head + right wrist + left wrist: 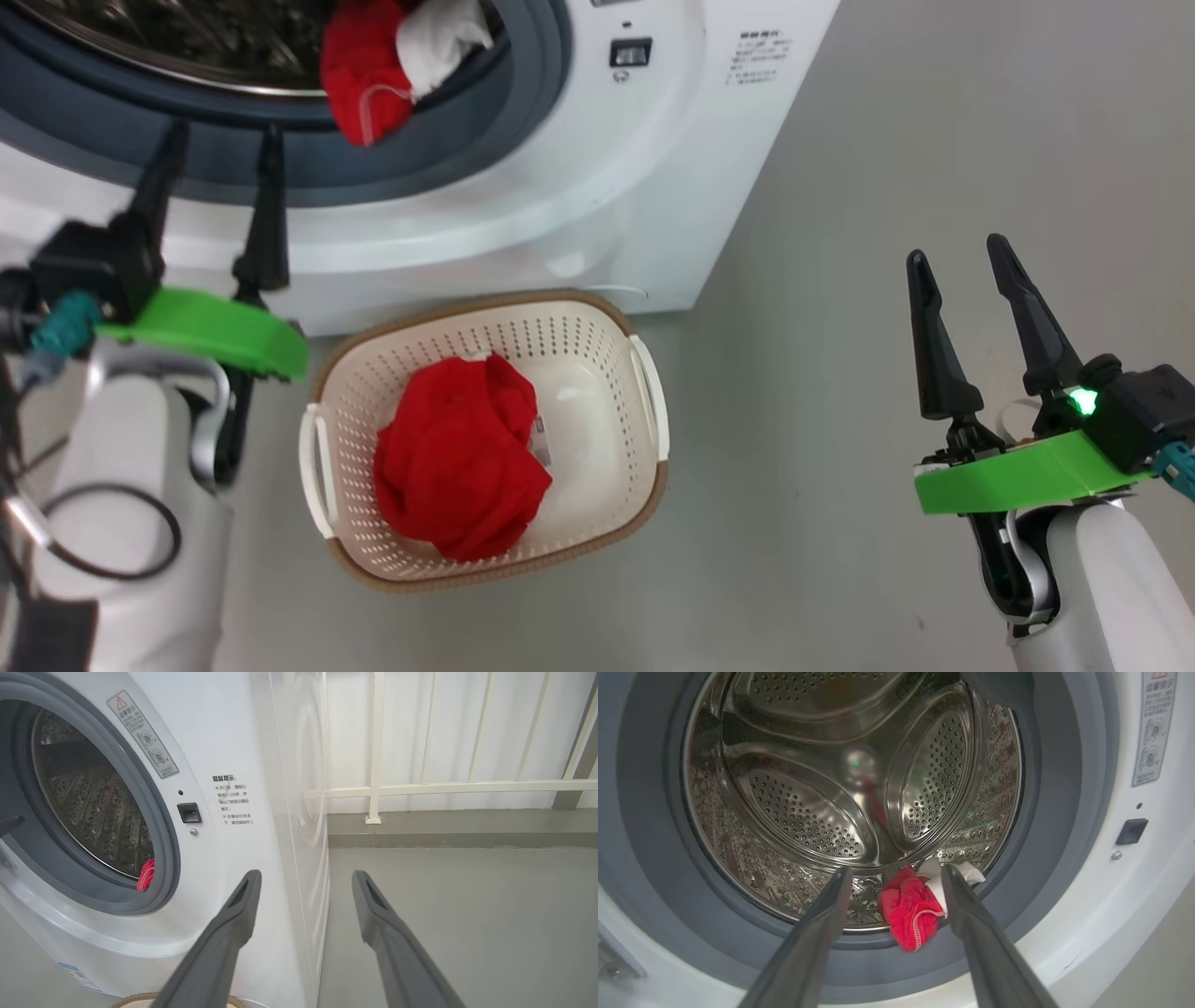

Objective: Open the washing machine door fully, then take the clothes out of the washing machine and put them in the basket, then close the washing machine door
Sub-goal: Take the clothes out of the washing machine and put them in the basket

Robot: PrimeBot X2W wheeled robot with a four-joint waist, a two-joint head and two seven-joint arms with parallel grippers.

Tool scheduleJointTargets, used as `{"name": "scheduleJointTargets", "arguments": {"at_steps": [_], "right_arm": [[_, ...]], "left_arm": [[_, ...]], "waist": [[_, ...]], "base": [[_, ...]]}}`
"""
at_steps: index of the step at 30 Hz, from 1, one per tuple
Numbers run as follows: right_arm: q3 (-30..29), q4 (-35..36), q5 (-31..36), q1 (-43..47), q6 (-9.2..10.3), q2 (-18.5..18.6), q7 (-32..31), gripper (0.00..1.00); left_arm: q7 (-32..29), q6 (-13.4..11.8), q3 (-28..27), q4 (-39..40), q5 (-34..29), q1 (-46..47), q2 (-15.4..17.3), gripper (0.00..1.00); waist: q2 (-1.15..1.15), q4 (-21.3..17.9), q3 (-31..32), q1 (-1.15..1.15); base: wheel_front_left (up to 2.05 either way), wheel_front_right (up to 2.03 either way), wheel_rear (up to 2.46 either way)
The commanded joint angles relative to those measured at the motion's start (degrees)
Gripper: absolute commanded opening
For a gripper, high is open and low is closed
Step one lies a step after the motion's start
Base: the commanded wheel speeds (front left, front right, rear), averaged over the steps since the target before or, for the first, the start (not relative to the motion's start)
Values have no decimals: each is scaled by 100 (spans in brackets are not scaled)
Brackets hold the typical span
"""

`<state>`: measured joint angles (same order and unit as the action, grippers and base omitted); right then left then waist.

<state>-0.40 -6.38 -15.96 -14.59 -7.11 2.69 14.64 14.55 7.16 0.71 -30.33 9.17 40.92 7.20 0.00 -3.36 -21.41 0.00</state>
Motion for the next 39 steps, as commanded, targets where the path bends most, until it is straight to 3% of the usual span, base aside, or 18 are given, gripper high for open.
{"name": "scheduleJointTargets", "arguments": {"at_steps": [1, 16, 22, 35, 39], "right_arm": [[161, 145, 74, -119, -37, 19, 36, 100], [343, 376, -16, -367, -37, 19, 36, 100], [422, 422, 35, -464, -37, 19, 36, 100], [538, 429, 93, -451, -37, 19, 36, 100], [569, 428, 94, -425, -37, 19, 36, 100]], "left_arm": [[45, 30, -122, 41, 50, 246, 280, 100], [45, 32, -53, -1194, 2, 1788, 602, 100], [-22, 32, 221, -1962, 358, 2533, 589, 100], [-1828, 33, 941, -3041, 2240, 3423, 588, 100], [-2166, 33, 1238, -3187, 2338, 3516, 789, 100]], "waist": [[0, -168, -284, 0], [0, -490, -889, 0], [0, -507, -1138, 0], [0, -581, -1276, 0], [0, -635, -1256, 0]], "base": [[0, 0, 0], [0, 0, 0], [0, 0, 0], [0, 0, 0], [0, 0, 0]]}}
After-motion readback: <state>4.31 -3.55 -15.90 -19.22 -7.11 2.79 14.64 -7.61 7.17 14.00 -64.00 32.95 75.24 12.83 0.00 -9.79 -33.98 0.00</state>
